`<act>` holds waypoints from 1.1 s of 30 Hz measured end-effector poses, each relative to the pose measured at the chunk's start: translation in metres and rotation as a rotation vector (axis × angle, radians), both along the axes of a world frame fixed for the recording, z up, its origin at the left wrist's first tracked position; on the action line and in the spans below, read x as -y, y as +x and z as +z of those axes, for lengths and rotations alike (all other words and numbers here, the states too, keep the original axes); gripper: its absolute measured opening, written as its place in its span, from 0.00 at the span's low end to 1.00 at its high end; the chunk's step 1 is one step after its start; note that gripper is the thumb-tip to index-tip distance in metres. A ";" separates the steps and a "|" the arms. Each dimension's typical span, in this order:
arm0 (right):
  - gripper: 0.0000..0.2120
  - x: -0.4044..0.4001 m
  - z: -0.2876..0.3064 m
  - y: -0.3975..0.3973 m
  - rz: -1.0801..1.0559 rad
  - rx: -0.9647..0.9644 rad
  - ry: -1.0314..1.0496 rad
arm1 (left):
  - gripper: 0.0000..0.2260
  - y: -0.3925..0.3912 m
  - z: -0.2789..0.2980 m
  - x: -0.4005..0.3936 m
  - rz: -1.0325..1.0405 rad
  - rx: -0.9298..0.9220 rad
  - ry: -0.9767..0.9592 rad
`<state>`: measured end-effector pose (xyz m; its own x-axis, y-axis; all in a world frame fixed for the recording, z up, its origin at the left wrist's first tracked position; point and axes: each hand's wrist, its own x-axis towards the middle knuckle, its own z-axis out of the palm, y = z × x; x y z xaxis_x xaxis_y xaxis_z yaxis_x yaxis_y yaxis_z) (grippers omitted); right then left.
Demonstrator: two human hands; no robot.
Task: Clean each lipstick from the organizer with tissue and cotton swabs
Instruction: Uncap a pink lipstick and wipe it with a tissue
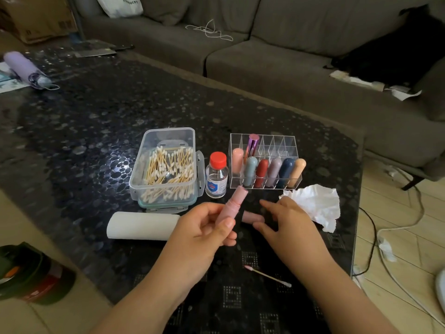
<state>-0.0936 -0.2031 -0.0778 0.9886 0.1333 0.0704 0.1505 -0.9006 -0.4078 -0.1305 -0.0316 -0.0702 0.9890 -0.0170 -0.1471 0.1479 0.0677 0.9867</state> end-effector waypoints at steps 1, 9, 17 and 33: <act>0.22 0.001 0.003 -0.001 -0.003 0.024 0.076 | 0.05 0.000 0.000 0.001 0.001 0.008 -0.006; 0.13 -0.005 0.028 -0.013 0.050 -0.204 1.004 | 0.06 -0.002 0.008 0.005 -0.019 0.045 -0.083; 0.13 -0.016 0.029 -0.016 0.029 -0.225 1.144 | 0.08 -0.007 0.016 0.006 -0.084 0.041 -0.124; 0.08 -0.022 0.025 -0.016 -0.014 -0.186 1.242 | 0.08 -0.004 0.009 0.008 0.046 -0.029 -0.157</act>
